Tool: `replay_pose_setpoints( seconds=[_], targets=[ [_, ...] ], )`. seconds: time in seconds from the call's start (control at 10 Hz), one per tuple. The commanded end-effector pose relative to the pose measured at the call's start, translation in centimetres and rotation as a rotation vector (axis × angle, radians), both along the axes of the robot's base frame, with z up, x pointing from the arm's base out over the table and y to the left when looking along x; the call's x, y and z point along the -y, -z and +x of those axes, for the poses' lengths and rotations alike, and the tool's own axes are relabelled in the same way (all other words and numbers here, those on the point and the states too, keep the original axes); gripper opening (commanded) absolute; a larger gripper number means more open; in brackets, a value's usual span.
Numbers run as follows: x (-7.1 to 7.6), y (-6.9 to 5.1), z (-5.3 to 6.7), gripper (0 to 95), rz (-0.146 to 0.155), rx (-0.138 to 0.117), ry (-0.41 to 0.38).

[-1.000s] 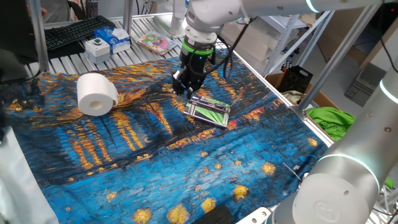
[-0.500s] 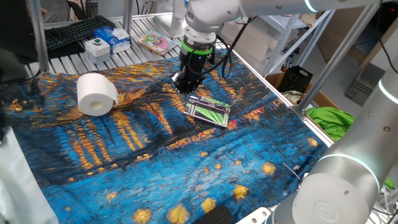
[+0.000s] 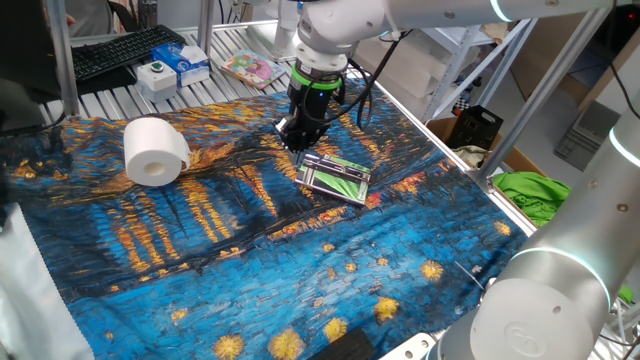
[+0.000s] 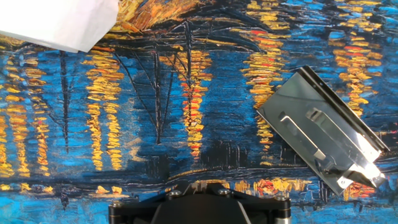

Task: Put the toilet paper on its holder

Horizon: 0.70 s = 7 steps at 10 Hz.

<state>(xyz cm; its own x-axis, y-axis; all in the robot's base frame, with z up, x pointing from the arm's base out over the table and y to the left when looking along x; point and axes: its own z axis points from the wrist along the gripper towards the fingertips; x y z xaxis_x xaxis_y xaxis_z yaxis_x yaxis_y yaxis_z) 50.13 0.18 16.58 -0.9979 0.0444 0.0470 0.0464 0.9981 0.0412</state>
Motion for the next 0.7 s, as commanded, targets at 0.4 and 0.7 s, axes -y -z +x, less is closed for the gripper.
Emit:
replay_pose_setpoints(
  seconds=[0.4, 0.7],
  targets=[
    [-1.3, 0.2, 0.1, 0.0, 0.010, -0.015, 0.060],
    [-3.0, 0.9, 0.6, 0.0, 0.008, -0.014, 0.125]
  ],
)
